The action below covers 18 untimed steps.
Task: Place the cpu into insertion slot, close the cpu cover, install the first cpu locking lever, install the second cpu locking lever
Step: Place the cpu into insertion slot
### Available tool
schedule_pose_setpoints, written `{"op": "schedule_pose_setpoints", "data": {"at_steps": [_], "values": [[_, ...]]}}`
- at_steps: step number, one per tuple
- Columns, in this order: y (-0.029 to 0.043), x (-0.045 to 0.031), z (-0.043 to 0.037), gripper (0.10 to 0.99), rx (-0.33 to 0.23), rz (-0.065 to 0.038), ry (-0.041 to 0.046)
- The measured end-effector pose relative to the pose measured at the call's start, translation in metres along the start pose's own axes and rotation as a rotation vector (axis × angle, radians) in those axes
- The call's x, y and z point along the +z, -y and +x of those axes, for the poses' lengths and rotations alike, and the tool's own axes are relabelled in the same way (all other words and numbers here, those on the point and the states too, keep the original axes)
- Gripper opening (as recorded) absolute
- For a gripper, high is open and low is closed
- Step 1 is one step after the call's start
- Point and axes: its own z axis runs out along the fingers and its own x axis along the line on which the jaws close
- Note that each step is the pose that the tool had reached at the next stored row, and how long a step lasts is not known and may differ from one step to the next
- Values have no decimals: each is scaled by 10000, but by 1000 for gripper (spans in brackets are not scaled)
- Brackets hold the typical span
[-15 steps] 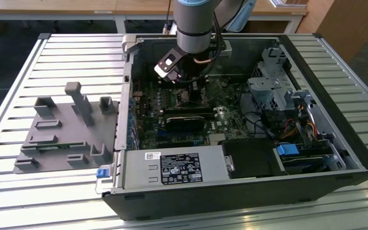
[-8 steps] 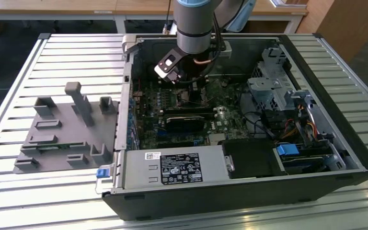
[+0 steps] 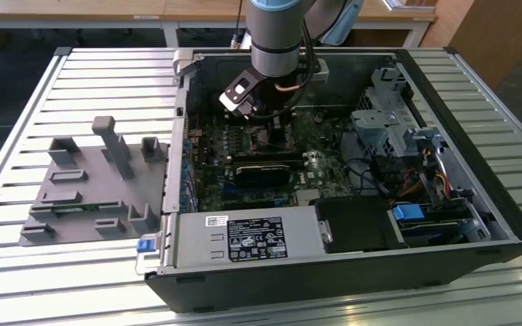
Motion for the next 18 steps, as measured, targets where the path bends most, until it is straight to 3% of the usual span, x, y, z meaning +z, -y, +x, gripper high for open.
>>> {"op": "schedule_pose_setpoints", "data": {"at_steps": [9, 10, 15, 18], "values": [[0, 1, 0, 549, 0, -1, 3], [0, 1, 0, 612, -1, -1, 4], [0, -1, 0, 612, 0, 0, 6], [-2, -44, 1, 612, 0, 5, 5]]}}
